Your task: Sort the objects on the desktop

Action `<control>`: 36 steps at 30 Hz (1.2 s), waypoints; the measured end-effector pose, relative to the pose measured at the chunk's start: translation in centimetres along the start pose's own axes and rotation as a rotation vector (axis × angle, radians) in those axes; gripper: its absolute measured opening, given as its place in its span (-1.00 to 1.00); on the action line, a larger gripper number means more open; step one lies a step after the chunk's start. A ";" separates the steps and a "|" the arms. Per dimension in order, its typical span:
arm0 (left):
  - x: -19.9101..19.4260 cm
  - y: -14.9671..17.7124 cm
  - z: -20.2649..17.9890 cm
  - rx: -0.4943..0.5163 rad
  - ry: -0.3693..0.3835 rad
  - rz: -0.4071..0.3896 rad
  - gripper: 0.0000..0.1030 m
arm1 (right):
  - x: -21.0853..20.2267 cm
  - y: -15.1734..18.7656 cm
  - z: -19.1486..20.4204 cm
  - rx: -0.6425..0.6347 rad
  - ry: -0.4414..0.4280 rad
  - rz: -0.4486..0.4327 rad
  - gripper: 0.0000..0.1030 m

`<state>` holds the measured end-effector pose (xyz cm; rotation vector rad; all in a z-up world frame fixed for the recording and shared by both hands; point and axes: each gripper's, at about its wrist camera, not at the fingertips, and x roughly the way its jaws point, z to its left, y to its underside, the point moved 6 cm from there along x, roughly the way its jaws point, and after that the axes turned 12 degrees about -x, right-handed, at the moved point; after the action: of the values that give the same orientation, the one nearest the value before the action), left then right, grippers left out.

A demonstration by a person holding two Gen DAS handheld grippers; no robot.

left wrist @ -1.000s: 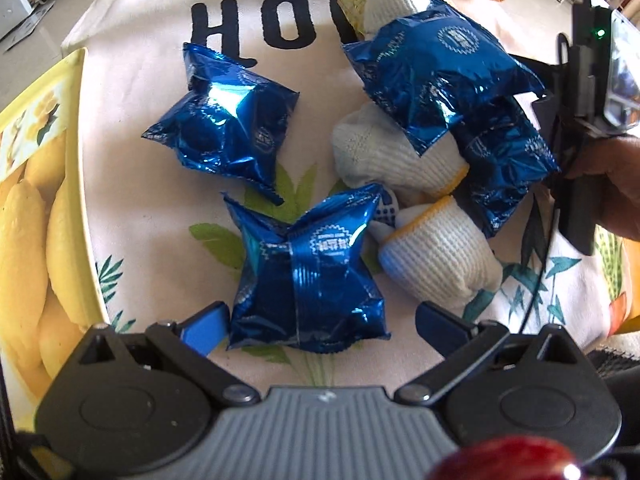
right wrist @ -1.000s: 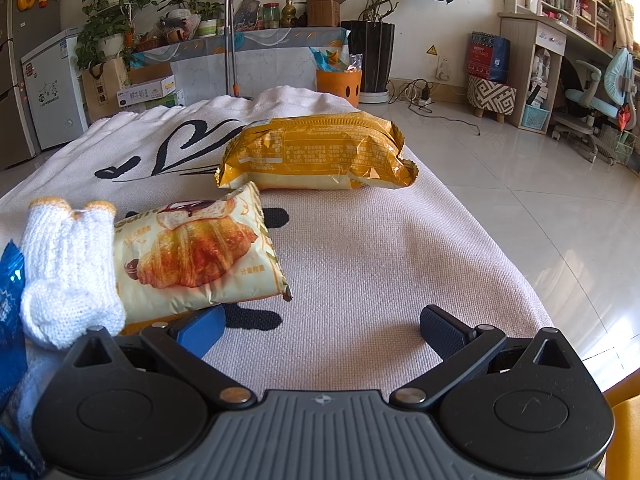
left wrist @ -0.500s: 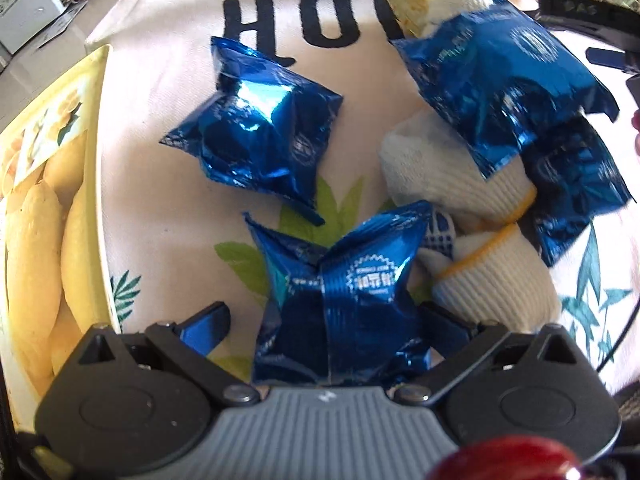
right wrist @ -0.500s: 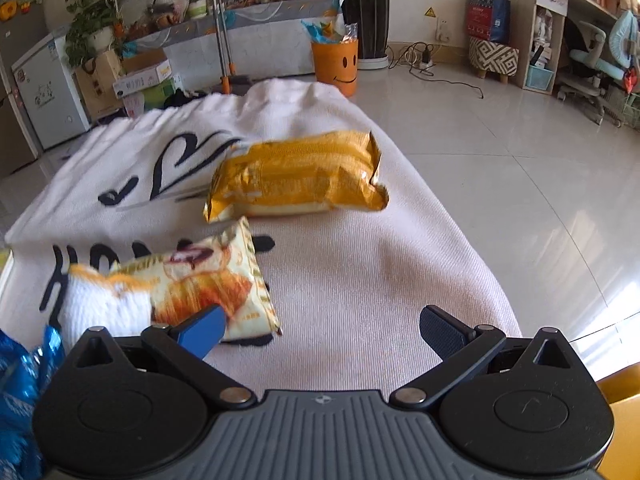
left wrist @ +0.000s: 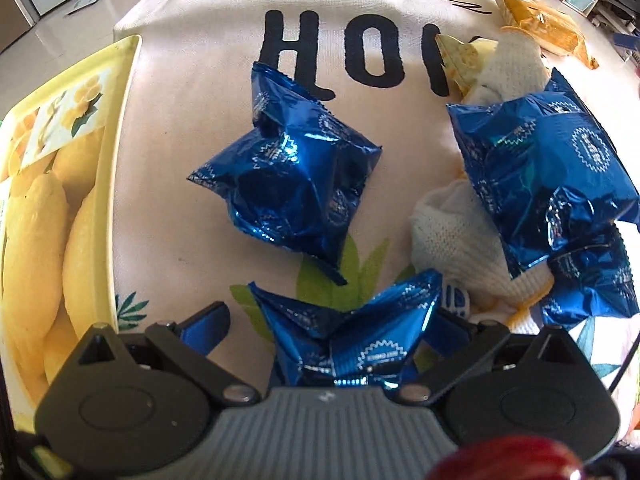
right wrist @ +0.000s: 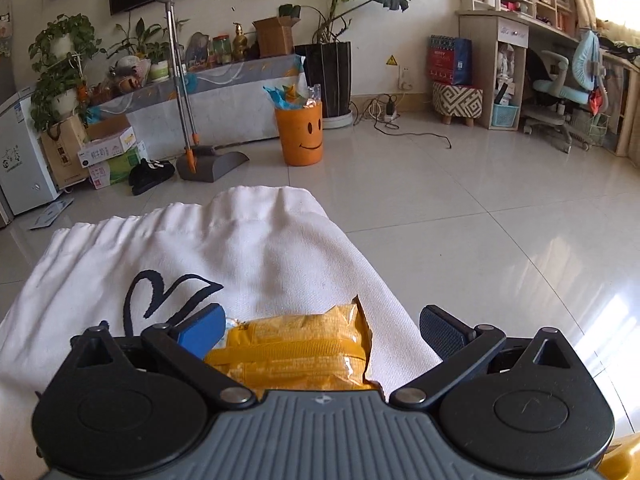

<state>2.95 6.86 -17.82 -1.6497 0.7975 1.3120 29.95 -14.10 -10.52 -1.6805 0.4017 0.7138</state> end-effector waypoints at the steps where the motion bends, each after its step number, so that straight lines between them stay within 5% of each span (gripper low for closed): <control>1: 0.0 0.0 0.0 -0.002 0.001 0.001 0.99 | 0.5 0.0 -0.1 0.006 0.000 0.000 1.00; 15: -0.4 -0.3 -1.0 0.011 0.008 0.007 0.99 | 4.4 1.5 0.6 0.002 -0.022 0.122 1.00; 27: -2.7 0.1 -2.7 0.005 0.023 -0.028 0.99 | -0.2 6.2 0.8 0.005 -0.094 0.252 1.00; 36: -5.2 0.4 -0.6 -0.021 0.043 -0.046 0.99 | -4.1 10.9 -1.4 0.326 -0.083 0.340 1.00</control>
<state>1.62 5.97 -12.84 -1.7087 0.7694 1.2608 20.53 -18.45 -15.95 -1.2839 0.7158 0.9093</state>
